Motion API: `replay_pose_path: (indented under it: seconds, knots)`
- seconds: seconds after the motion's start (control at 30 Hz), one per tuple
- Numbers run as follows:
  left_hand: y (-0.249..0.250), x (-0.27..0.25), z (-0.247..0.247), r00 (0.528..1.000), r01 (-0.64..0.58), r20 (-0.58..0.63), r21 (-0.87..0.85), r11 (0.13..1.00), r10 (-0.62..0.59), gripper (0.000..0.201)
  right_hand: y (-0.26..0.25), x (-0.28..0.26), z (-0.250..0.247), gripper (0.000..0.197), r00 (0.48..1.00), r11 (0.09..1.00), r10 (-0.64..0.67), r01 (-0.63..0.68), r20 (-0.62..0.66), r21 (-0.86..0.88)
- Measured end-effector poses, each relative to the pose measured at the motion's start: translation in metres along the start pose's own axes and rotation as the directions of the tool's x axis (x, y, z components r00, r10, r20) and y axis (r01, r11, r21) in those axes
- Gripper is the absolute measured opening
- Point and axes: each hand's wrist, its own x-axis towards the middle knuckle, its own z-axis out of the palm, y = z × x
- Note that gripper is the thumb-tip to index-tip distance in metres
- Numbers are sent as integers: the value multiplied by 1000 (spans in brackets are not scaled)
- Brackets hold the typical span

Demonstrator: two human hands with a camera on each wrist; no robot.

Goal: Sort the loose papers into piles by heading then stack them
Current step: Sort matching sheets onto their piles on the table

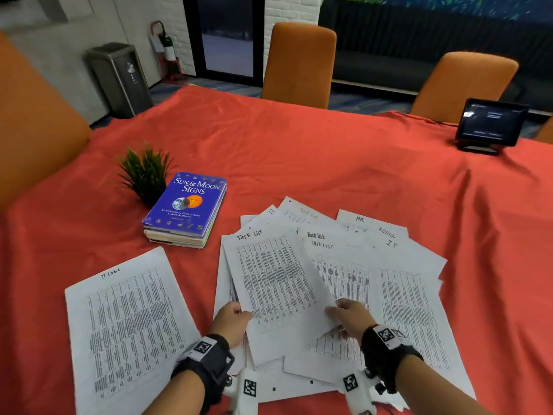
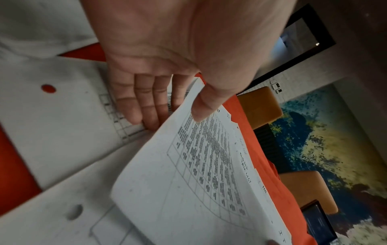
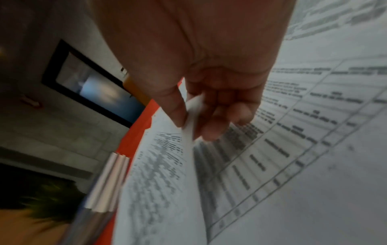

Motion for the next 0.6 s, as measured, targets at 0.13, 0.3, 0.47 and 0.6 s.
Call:
replay_pose_path:
  seconds: [0.13, 0.3, 0.47, 0.6]
  knots:
    - [2, 2, -11, 995, -78, -59, 25, 997, 79, 16, 5, -32, 7, 18, 962, 973, -74, 12, 261, 232]
    - [-7, 7, -18, 999, -48, -22, -19, 999, 48, 21, 17, -42, 3, 7, 931, 999, 33, -19, 364, -40]
    - [-18, 4, -20, 998, -66, -1, -38, 997, 66, 34, 42, -22, -31, 54, 940, 985, 89, -132, -329, -111]
    - [-26, -3, -19, 999, -51, -18, -33, 998, 50, 35, 50, -14, -50, 83, 862, 948, 231, -303, -451, -95]
